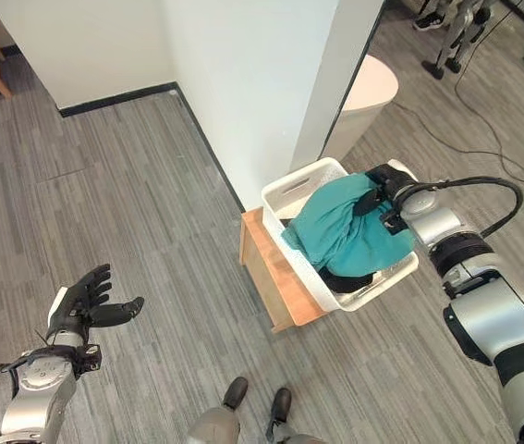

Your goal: Pick up bed clothes into laundry basket.

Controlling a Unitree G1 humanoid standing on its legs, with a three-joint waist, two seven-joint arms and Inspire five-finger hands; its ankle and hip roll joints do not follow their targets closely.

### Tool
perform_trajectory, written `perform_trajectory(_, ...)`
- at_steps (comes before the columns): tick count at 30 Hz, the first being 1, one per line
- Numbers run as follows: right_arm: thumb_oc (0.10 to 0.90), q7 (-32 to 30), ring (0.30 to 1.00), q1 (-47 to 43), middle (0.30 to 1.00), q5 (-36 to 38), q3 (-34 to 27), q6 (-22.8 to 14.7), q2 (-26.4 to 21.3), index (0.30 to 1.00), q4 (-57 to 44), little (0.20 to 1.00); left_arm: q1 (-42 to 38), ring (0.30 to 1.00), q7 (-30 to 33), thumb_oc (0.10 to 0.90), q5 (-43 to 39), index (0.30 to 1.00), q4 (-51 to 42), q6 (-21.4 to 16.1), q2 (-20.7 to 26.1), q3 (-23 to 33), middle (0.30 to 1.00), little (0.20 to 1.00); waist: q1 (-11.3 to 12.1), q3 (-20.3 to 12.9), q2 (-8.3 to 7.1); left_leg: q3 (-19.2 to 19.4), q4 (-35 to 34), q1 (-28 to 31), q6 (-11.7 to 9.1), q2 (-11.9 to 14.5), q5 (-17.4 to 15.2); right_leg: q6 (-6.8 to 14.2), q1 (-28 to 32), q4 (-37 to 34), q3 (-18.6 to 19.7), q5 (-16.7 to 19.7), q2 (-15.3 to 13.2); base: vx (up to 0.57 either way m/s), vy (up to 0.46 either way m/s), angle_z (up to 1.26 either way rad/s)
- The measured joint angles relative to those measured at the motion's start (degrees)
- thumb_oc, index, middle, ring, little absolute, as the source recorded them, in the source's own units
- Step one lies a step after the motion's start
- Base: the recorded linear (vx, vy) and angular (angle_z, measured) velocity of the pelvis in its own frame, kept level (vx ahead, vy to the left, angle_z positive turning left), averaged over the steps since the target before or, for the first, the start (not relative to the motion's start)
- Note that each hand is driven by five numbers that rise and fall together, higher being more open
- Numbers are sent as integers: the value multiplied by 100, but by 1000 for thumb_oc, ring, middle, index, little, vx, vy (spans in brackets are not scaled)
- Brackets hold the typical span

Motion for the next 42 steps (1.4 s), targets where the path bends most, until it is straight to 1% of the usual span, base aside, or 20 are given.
perform_trajectory(1, 800, 31, 900, -12, 900, -84, -2, -73, 85, 900, 220, 900, -21, 900, 0, 800, 0, 900, 0, -17, -1, -1, 900, 900, 35, 0, 29, -17, 2, -14, 0, -3, 0, 0, -10, 0, -15, 0, -2, -12, -2, 7)
perform_trajectory(5, 800, 384, 900, 8, 900, -503, 342, -52, 153, 900, 431, 900, -163, 900, -7, 800, 1, 900, 1, -88, -3, -1, 900, 900, 139, 32, 132, -120, 26, -94, 0, -12, 0, 0, -54, 0, -98, 0, -9, 6, 4, 12)
perform_trajectory(9, 800, 684, 900, -12, 900, -917, 631, -64, 139, 900, 232, 900, -164, 900, -3, 800, -3, 900, 58, -125, 17, 242, 900, 900, 158, 30, 145, -162, 81, -185, 0, -35, 0, 0, -103, 3, -140, 0, -24, 13, 1, 7)
perform_trajectory(13, 800, 1139, 900, -40, 900, -1559, 1428, -53, -248, 900, -666, 900, -162, 900, 116, 800, -3, 900, 215, -136, 19, 736, 900, 900, 134, 30, 146, -145, 80, -189, 0, -41, 0, 0, -112, 1, -131, 0, -31, 2, -2, -1)
perform_trajectory(15, 800, 1432, 900, -35, 900, -1985, 1760, -66, -983, 900, -2254, 900, -80, 900, 170, 800, 1, 900, 303, -163, 19, 1060, 900, 900, 81, 32, 147, -117, 77, -206, 0, -47, 0, 2, -135, 19, -109, 1, -37, 1, 2, -6)
perform_trajectory(19, 800, 1765, 900, -163, 900, -2843, 1818, -402, -2498, 900, -4864, 900, 249, 900, 242, 800, 2, 900, 323, -168, 12, 1563, 900, 900, -68, 28, 141, -38, 81, -165, 0, -44, 0, 69, -123, 35, 19, 46, -38, 11, 10, -9)
perform_trajectory(23, 800, 2047, 900, -996, 900, -2937, 2260, -590, -3780, 900, -5724, 900, 371, 900, 253, 800, 5, 900, 326, -170, 11, 1782, 900, 900, -181, 5, 104, 64, 82, -124, 0, -54, 0, 76, -110, 37, 31, 92, -49, 13, 7, -12)
perform_trajectory(27, 800, 1819, 900, -1408, 900, -2197, 2175, -612, -4761, 900, -5716, 900, 490, 900, 236, 800, 7, 900, 238, -185, -9, 1813, 900, 900, -415, -59, -36, 212, 74, -93, 4, -61, 0, 83, -127, 30, 211, 106, -67, 19, 18, -12)
perform_trajectory(29, 800, 1527, 900, -965, 900, -1106, 1381, -693, -5209, 900, -6061, 900, 634, 900, 231, 800, 11, 900, 243, -214, -147, 1862, 900, 900, -580, -69, -60, 369, 22, -40, 6, -62, 1, 82, -130, 36, 318, 105, -74, 9, -6, -35)
perform_trajectory(30, 800, 1380, 900, 156, 900, -624, 34, -790, -5154, 900, -6296, 900, 677, 900, 233, 800, 22, 900, 220, -243, -328, 1922, 900, 900, -641, -80, -81, 430, 17, 8, 6, -67, 1, 76, -102, 39, 330, 109, -86, -15, -12, -39)
perform_trajectory(32, 800, 1167, 900, 1314, 900, -209, -1106, -931, -4967, 900, -6654, 900, 725, 900, 208, 800, 48, 900, 217, -259, -474, 1900, 900, 900, -747, -104, -98, 480, 13, 58, 14, -74, -5, 70, -77, 43, 312, 109, -86, 31, -29, -19)
perform_trajectory(33, 800, 1109, 900, 3048, 900, -30, -2892, -1041, -4406, 900, -7151, 900, 627, 900, 226, 800, 61, 900, -2, -253, -586, 1816, 900, 900, -828, -113, -116, 361, 69, 32, 33, -82, -20, 63, -54, 72, 211, 105, -83, 40, -34, 20)
perform_trajectory(34, 800, 988, 900, 4213, 900, 79, -3952, -1082, -3611, 900, -7588, 900, 568, 900, 226, 800, 123, 900, -309, -291, -706, 1662, 900, 900, -918, -114, -123, 250, 92, 58, 29, -80, -35, 61, 30, 56, 61, 95, -86, 72, -42, 42)
perform_trajectory(36, 800, 859, 900, 4963, 900, 155, -4209, -1096, -2739, 900, -7913, 900, 226, 900, 214, 800, 167, 900, -331, -370, -722, 1073, 900, 900, -1014, -88, 26, -99, 241, -40, -52, -156, -89, 74, 162, 121, 142, 52, -116, -19, -79, 82)
perform_trajectory(37, 800, 803, 900, 5586, 900, 180, -4453, -1094, -2137, 900, -8183, 900, -189, 900, 225, 800, 176, 900, -251, -372, -869, 622, 900, 900, -1175, -81, 262, -627, 402, -86, -110, -211, -59, 101, 197, 375, 263, -40, -55, -52, -122, 197)
perform_trajectory(38, 800, 817, 900, 6155, 900, 276, -4522, -1110, -1467, 900, -8391, 900, -515, 900, 162, 800, 193, 900, -192, -375, -1098, 158, 900, 900, -1447, -50, 613, -1231, 475, -54, -186, -168, -128, 148, 180, 838, 610, -168, 12, -54, -179, 238)
perform_trajectory(39, 800, 869, 900, 6556, 900, 351, -4208, -1087, -1063, 900, -8387, 900, -636, 900, 141, 800, 231, 900, -260, -443, -1283, -55, 900, 900, -1605, -84, 756, -1614, 509, 65, -242, -177, -122, 317, 145, 1248, 1372, -583, 118, -103, -166, 213)
perform_trajectory(40, 800, 963, 900, 6775, 900, 384, -3981, -1071, -875, 900, -8384, 900, -622, 900, 111, 800, 229, 900, -368, -455, -1349, -110, 900, 900, -1622, -88, 747, -1841, 525, 82, -297, -244, -45, 384, 201, 1315, 1835, -728, 212, -174, -200, 177)
perform_trajectory(41, 800, 982, 900, 7119, 900, 397, -3744, -1092, -625, 900, -8364, 900, -677, 900, 85, 800, 228, 900, -433, -550, -1394, -101, 900, 900, -1668, -115, 615, -2122, 506, 103, -310, -366, -35, 210, 327, 1321, 2253, -906, 309, -248, -196, 130)
perform_trajectory(42, 800, 1040, 900, 7148, 900, 406, -3402, -1088, -545, 900, -8218, 900, -618, 900, 96, 800, 227, 900, -394, -628, -1467, -11, 900, 900, -1484, -120, 503, -2217, 473, 26, -341, -467, 63, -35, 369, 1306, 2161, -1192, 255, -352, -330, 136)
